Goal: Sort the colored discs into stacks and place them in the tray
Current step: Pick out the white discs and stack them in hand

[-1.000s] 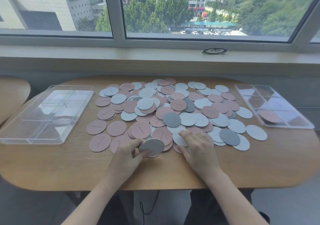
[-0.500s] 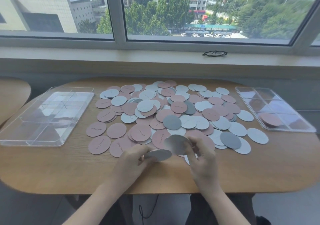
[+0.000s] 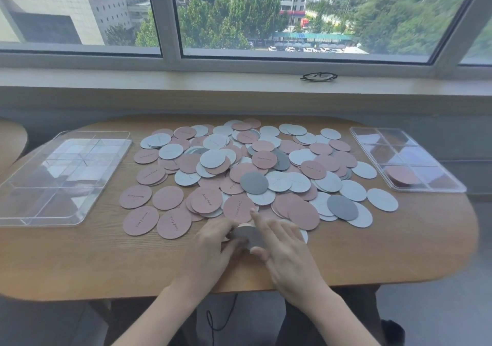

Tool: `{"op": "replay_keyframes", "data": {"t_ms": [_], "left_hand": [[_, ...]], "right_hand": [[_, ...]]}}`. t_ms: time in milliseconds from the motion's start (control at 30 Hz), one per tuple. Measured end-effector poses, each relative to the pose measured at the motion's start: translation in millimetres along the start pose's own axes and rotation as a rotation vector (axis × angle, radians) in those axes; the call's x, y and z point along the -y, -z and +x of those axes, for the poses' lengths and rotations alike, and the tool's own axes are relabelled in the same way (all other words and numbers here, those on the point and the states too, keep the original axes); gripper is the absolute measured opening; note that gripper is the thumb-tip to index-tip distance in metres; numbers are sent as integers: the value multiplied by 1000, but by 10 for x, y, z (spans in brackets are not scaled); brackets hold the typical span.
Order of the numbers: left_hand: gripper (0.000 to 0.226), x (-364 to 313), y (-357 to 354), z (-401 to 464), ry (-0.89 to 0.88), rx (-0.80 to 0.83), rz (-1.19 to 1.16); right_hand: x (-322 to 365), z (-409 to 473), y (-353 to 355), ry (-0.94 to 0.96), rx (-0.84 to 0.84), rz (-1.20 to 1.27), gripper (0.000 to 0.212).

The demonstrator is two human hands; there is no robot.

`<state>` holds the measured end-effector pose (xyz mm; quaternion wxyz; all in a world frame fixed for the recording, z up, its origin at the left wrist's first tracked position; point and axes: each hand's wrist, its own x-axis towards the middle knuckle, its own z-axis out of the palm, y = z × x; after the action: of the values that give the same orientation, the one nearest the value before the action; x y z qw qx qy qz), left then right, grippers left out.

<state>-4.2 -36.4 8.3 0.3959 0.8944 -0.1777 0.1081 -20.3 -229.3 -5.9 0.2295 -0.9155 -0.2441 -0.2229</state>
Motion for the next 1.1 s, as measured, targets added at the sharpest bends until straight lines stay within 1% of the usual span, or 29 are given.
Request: {"op": "replay_keyframes", "data": {"t_ms": [133, 200, 267, 367, 467, 533, 567, 667, 733, 800, 867, 900, 1000, 1067, 1100], "left_hand": [[11, 52, 34, -13, 10, 35, -28], [10, 46, 33, -20, -4, 49, -37], [9, 32, 33, -21, -23, 71, -30], [9, 10, 49, -28, -28, 79, -34], [10, -14, 67, -34, -27, 75, -44], [10, -26, 74, -38, -33, 79, -55], [10, -25, 76, -38, -34, 80, -60], [9, -15, 70, -43, -37, 82, -55], [10, -16, 70, -43, -37, 77, -53], [13, -28, 71, -39, -31, 74, -57], [22, -38, 66, -38, -20, 66, -73], [30, -44, 61, -42, -10, 50, -81], [47, -33, 38, -55, 20, -16, -87], [47, -22, 27, -60, 30, -34, -79], [44, -23, 28, -60, 33, -33, -73]], "right_hand": [[-109, -91, 131, -203, -54, -69, 51], [-180, -166, 177, -269, -29, -125, 47], [-234, -235, 200, -295, 3, -181, 42], [-279, -256, 227, -276, 17, -194, 34], [-322, -222, 239, -226, 20, -213, 17], [-334, -218, 236, -188, -6, -245, 10], [-330, -221, 230, -162, -28, -268, 9], [-307, -226, 229, -137, -111, -283, 17], [-291, -203, 252, -209, -192, -195, 18], [-231, -148, 294, -328, -288, -34, 17], [-138, -85, 304, -408, -354, 171, 12], [-92, -48, 291, -423, -350, 272, 10], [-5, 25, 224, -401, -224, 473, 10], [12, 33, 160, -334, -89, 509, 21], [10, 30, 118, -289, -20, 473, 29]]}}
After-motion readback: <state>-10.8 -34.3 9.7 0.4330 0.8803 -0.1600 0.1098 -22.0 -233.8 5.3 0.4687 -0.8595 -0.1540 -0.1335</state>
